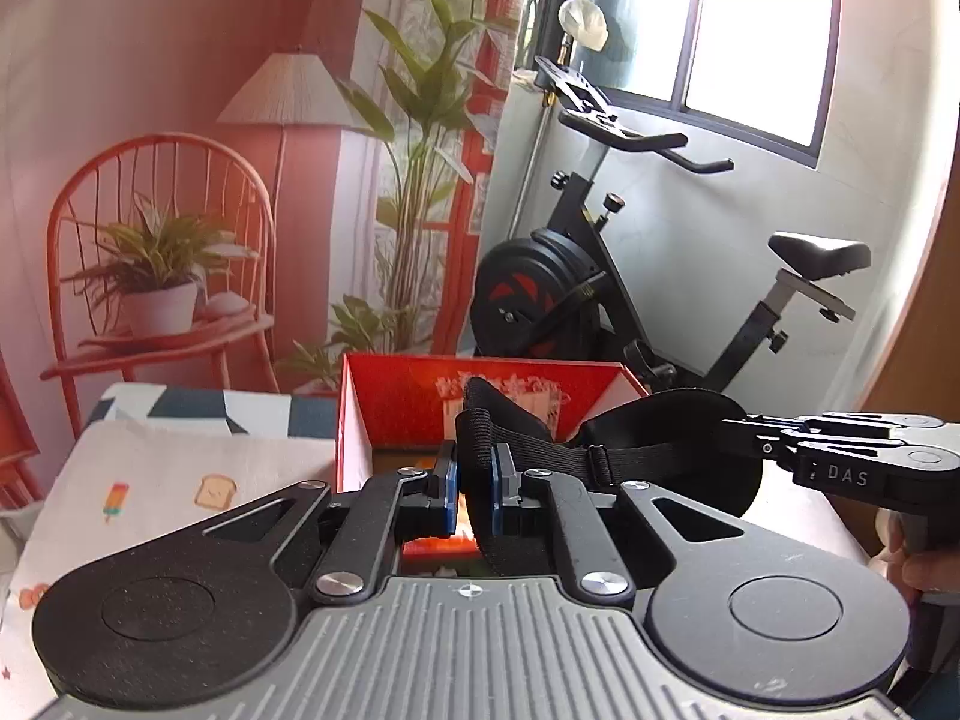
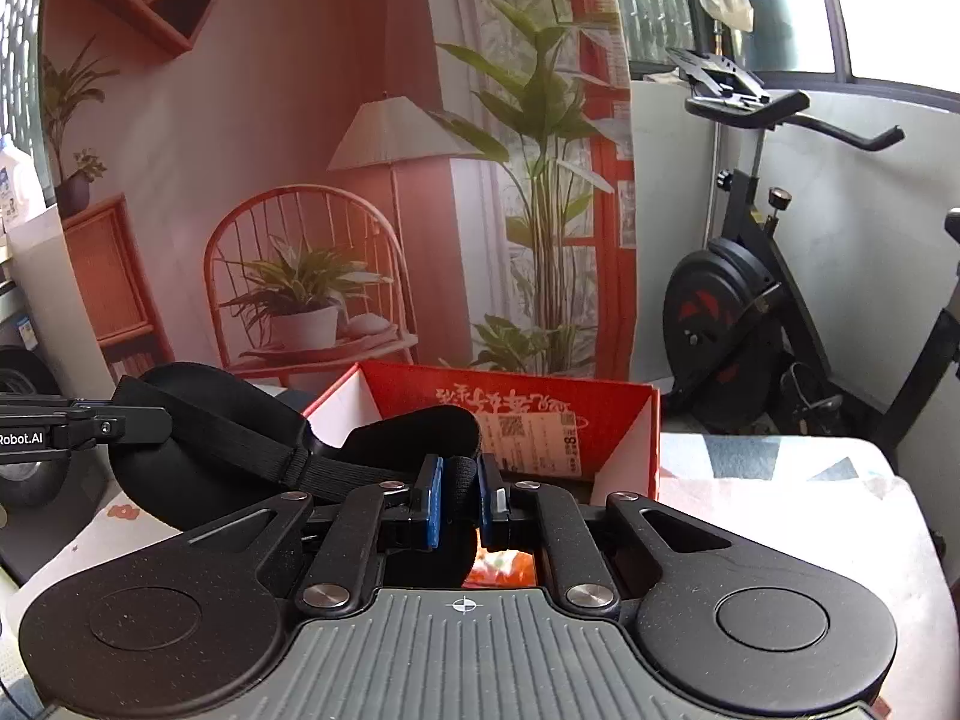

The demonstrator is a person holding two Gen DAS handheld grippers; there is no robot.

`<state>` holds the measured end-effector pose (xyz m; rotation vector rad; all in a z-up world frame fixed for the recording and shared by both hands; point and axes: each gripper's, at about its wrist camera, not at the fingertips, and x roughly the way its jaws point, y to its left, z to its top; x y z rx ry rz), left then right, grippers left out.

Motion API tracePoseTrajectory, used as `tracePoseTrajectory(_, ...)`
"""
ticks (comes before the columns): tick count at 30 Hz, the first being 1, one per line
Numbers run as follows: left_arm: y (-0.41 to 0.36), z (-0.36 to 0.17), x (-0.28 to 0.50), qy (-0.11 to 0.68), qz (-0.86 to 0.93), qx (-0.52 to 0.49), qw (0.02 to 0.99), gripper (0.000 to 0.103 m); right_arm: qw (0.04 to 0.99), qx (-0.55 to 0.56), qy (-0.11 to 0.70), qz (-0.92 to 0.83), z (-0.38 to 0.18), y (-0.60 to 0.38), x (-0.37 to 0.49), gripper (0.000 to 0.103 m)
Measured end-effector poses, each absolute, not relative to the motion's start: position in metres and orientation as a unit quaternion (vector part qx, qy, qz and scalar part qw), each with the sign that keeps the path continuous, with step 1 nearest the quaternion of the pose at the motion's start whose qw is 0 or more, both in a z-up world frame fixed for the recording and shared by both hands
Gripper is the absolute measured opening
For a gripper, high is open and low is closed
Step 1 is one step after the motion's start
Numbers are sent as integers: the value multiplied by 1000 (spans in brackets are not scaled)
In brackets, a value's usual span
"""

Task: Organize soft objects
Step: 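Lift the black strap item with the right tool toward the box, then lower the black strap item into the box and open both tools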

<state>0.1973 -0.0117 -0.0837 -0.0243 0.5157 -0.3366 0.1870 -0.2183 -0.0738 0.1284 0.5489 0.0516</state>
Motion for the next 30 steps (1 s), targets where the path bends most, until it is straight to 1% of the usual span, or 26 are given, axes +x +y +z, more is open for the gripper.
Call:
tracePoseTrajectory(5, -16, -77, 216, 246, -147, -5, 958, 11, 963, 52, 262, 22, -58, -215, 207, 10)
tracePoseTrajectory(12, -20, -80, 241, 254, -134, -5, 958, 11, 962, 34, 270, 27, -57, -209, 235, 10)
tracePoseTrajectory(30, -39, -106, 295, 294, -142, 3, 945, 11, 950, 42, 308, 11, -105, -238, 295, 10)
